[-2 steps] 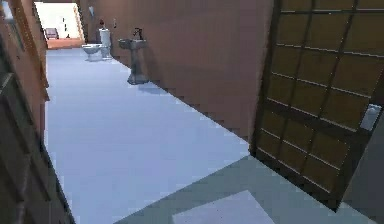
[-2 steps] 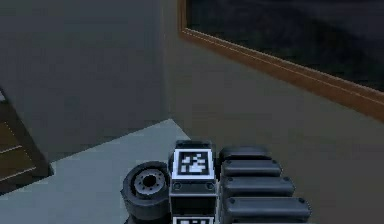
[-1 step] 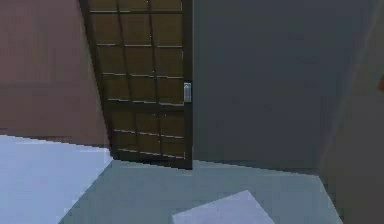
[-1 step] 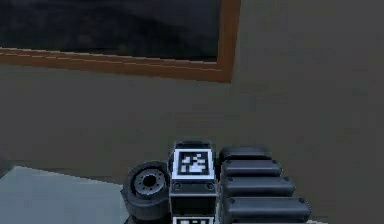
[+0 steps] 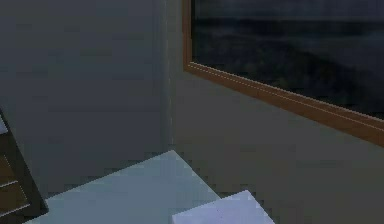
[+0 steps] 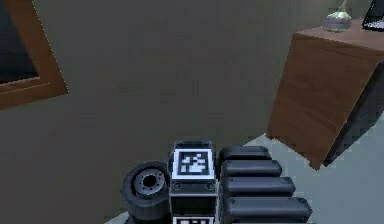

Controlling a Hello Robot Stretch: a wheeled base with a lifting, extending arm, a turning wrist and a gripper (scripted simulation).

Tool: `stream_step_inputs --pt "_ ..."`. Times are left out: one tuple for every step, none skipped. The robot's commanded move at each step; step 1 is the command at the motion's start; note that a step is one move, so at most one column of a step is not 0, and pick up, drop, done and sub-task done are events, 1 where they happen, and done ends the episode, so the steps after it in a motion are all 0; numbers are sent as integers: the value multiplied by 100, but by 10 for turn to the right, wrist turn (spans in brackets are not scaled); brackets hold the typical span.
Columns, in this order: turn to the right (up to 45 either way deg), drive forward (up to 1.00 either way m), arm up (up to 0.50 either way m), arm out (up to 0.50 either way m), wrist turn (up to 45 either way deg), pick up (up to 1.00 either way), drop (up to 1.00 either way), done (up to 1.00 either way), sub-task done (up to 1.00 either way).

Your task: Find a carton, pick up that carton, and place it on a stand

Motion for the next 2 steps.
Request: stream_step_inputs --pt "90 0 0 0 0 0 0 0 0" --pt "0 25 0 0 0 0 0 0 0"
